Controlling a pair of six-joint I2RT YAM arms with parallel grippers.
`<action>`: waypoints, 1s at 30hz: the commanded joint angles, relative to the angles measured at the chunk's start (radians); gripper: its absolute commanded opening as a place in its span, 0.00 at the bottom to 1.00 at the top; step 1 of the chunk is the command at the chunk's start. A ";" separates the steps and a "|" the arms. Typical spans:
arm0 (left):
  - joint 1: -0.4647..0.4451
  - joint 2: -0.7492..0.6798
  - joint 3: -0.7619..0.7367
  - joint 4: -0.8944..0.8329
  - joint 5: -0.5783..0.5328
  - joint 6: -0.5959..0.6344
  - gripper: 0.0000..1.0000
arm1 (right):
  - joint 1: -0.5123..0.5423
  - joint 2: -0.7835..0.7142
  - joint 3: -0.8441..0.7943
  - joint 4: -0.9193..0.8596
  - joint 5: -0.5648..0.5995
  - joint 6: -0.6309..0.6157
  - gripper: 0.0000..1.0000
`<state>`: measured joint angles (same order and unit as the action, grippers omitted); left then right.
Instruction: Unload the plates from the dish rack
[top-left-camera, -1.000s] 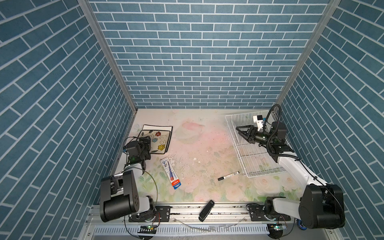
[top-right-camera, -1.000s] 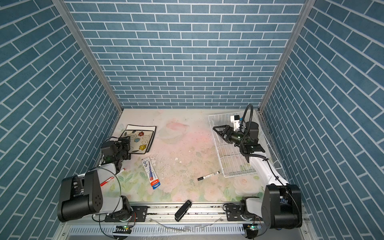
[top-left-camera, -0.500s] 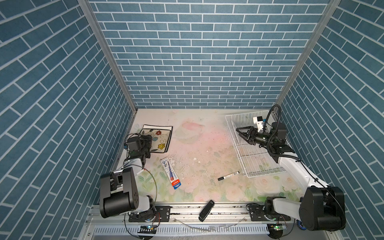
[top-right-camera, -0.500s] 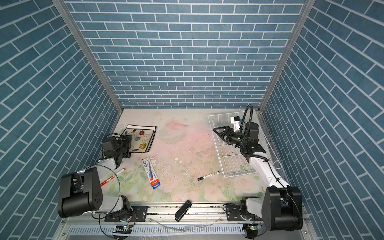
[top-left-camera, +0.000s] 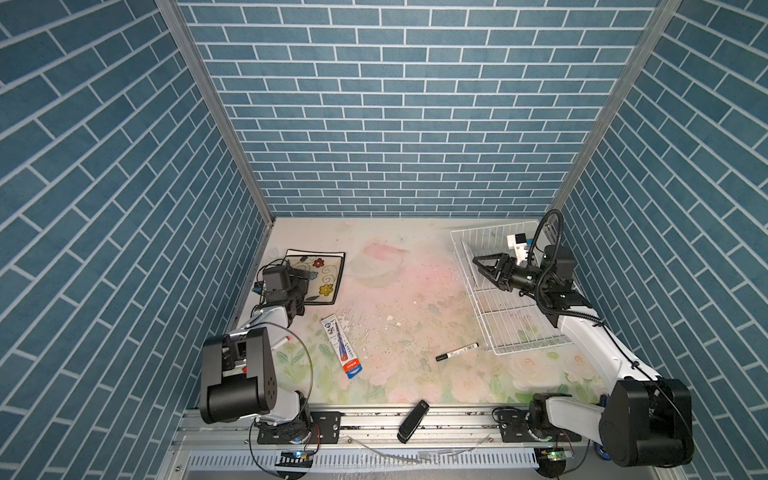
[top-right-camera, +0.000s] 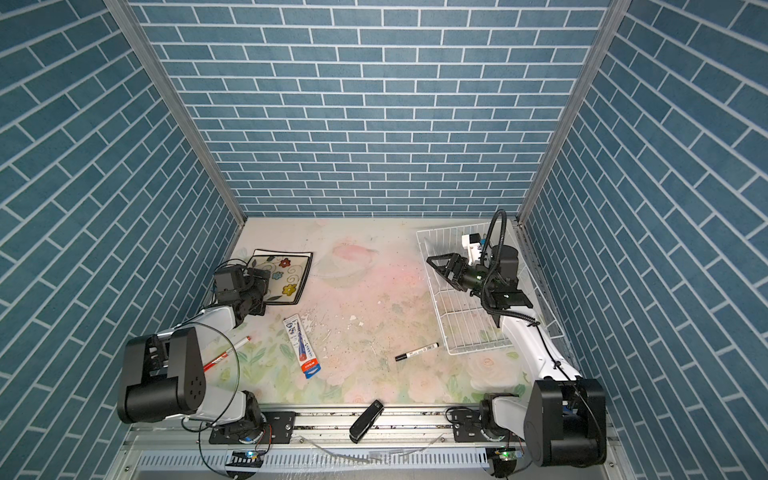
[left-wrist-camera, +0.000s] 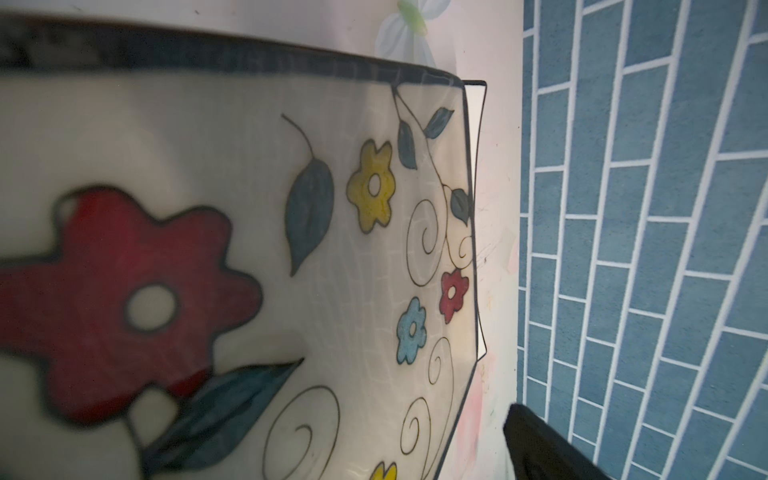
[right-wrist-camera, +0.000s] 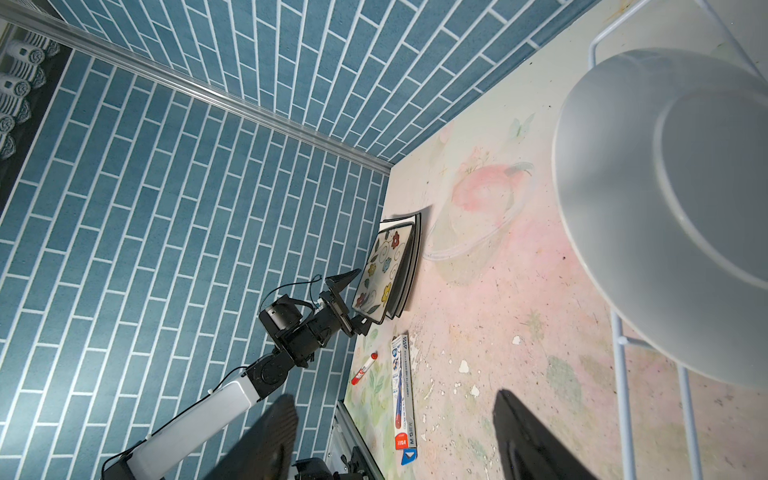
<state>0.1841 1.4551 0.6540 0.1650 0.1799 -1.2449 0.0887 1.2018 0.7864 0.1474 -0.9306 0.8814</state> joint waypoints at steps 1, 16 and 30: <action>-0.011 0.002 0.041 -0.046 -0.036 0.019 1.00 | -0.004 -0.027 0.041 -0.003 0.012 -0.050 0.76; -0.017 0.018 0.126 -0.170 -0.068 0.028 1.00 | -0.004 -0.034 0.054 -0.032 0.015 -0.064 0.76; -0.037 0.041 0.172 -0.262 -0.097 0.042 1.00 | -0.004 -0.034 0.057 -0.046 0.018 -0.071 0.76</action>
<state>0.1581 1.4872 0.7853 -0.0757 0.1085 -1.2324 0.0887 1.1889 0.7929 0.1036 -0.9245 0.8555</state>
